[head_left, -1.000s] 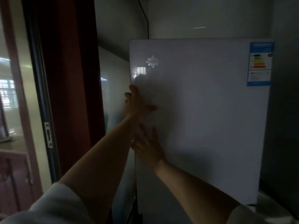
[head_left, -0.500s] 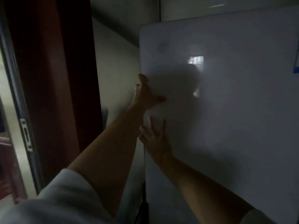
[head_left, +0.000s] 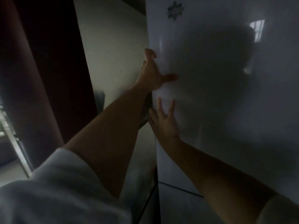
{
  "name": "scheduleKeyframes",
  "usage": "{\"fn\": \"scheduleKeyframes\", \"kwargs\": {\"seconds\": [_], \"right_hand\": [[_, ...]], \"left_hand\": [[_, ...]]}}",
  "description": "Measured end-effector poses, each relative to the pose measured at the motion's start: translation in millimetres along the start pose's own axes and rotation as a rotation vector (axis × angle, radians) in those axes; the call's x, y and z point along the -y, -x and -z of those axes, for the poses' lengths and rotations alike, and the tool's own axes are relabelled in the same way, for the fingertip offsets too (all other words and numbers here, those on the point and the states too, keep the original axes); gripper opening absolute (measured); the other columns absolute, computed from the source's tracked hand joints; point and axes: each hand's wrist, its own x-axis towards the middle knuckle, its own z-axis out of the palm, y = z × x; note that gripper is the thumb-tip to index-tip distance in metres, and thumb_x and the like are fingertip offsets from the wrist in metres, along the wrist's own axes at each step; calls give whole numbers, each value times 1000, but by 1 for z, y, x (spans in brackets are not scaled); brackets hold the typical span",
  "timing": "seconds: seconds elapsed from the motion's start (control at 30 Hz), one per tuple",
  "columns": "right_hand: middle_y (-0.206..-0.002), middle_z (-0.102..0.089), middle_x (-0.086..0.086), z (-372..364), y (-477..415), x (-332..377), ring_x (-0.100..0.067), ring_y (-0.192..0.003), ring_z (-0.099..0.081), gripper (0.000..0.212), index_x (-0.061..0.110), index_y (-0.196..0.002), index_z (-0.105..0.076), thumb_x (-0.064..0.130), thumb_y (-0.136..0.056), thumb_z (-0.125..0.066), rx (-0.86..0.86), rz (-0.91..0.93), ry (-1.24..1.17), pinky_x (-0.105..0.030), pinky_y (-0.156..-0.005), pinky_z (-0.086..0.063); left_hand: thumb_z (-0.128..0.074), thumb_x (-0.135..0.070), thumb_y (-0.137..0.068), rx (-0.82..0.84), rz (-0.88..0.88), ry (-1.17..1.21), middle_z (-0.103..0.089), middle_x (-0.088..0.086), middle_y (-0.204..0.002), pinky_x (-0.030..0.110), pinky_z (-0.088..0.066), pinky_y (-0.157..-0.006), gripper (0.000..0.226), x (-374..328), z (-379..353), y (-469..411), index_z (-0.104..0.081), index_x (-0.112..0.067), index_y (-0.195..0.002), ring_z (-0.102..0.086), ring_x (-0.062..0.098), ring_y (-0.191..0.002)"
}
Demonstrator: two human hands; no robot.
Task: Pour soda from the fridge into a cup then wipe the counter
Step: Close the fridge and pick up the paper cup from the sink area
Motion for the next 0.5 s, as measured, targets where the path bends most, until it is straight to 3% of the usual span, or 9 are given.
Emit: {"fn": "scheduleKeyframes", "kwargs": {"seconds": [0.1, 0.23, 0.3, 0.37, 0.43, 0.5], "right_hand": [[-165, -4, -7, 4, 3, -1, -58, -139, 19, 83, 27, -155, -17, 63, -88, -50, 9, -29, 30, -87, -96, 2], [-164, -10, -5, 9, 1, 1, -53, -143, 14, 71, 26, -154, -24, 53, -93, -47, 40, -76, -60, -85, -97, 6], [-161, -24, -7, 10, 5, 1, -48, -147, -1, 55, 21, -149, -39, 40, -97, -42, 15, -56, -132, -81, -104, -1], [-151, -44, -6, 5, 19, 6, -38, -144, -29, 43, 20, -131, -61, 30, -98, -36, -13, -69, -281, -68, -112, -21], [-145, -51, -3, 7, 40, 9, -28, -138, -43, 49, 23, -127, -64, 37, -98, -26, 33, -109, -493, -50, -111, -38], [-141, -54, -11, 1, 66, 10, -33, -132, -47, 52, 14, -130, -61, 32, -95, -27, 68, -39, -533, -49, -110, -38]], "left_hand": [[-83, -66, -46, -1, 22, 12, -53, 10, -118, 38, -51, -80, 96, 0, 1, 2, -20, -29, -108, -57, 25, -102], [-91, -41, -56, 1, 79, 61, -46, 14, -117, 29, -41, -74, 91, -10, 4, 8, -29, -16, -118, -50, 26, -100], [-87, -36, -68, 33, 64, 29, -40, 19, -124, 33, -43, -85, 94, -9, 1, 14, -27, -6, -135, -46, 31, -107], [-71, -48, -82, 94, 61, -152, -28, 25, -141, 46, -41, -101, 98, -12, -6, 26, -14, -5, -148, -38, 41, -126], [-57, -55, -89, 123, 73, -371, -6, 28, -155, 51, -29, -111, 90, -12, -13, 46, -9, -12, -152, -20, 46, -140], [-55, -49, -90, 104, -45, -491, 4, 24, -159, 52, -19, -115, 80, -11, -22, 73, -16, -15, -151, -9, 47, -144]]}}
